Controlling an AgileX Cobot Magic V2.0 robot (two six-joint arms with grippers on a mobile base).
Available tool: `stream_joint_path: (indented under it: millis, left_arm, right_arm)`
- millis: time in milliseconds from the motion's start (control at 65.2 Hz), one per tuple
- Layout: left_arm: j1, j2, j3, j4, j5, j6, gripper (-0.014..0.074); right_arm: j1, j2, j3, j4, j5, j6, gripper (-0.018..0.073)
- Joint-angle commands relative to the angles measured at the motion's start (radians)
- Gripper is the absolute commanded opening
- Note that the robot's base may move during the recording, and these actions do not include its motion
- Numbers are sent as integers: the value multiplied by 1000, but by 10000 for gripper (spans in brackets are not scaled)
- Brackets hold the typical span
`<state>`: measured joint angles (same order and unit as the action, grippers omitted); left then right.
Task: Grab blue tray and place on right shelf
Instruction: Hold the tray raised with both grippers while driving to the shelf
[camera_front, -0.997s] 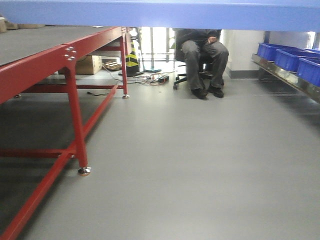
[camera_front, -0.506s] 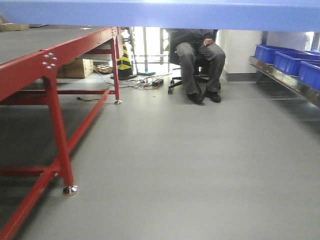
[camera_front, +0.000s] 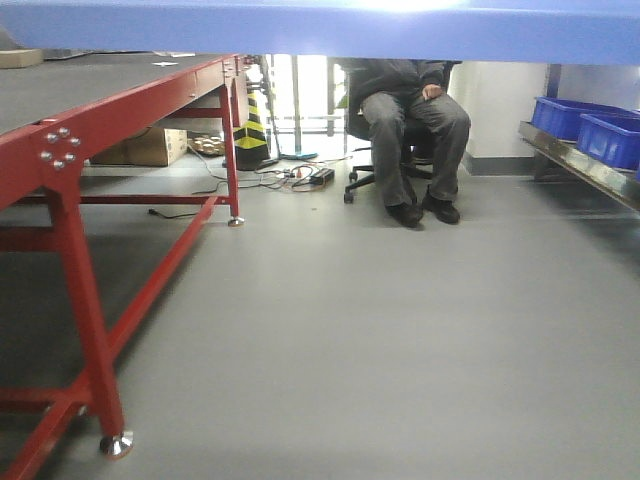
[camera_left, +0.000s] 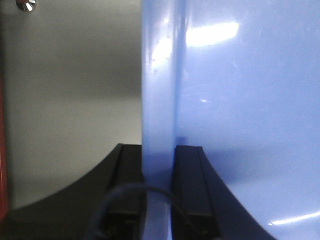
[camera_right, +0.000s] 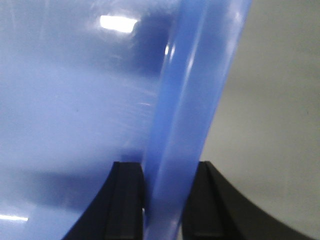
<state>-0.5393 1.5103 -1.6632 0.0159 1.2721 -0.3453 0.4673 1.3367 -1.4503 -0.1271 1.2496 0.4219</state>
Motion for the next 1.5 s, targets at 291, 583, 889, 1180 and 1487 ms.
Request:
stream_joint_path:
  millis: [291, 583, 889, 1180, 1487]
  left_arm:
    - [-11, -35, -33, -29, 66, -1, -48]
    - [-11, -35, -33, -29, 66, -1, -48]
    - [-11, -35, -33, -43, 66, -1, -48]
    - [-11, -35, -33, -46, 66, -1, -48]
    - [-11, -35, -33, -46, 66, -1, -48]
  right_arm:
    - [2, -30, -24, 7, -53, -31, 56]
    - [2, -30, -24, 7, -53, -31, 56]
    - [2, -30, -24, 7, -53, -31, 56]
    - [2, -30, -24, 7, -53, -31, 56]
    - [2, -30, -24, 8, -53, -31, 56]
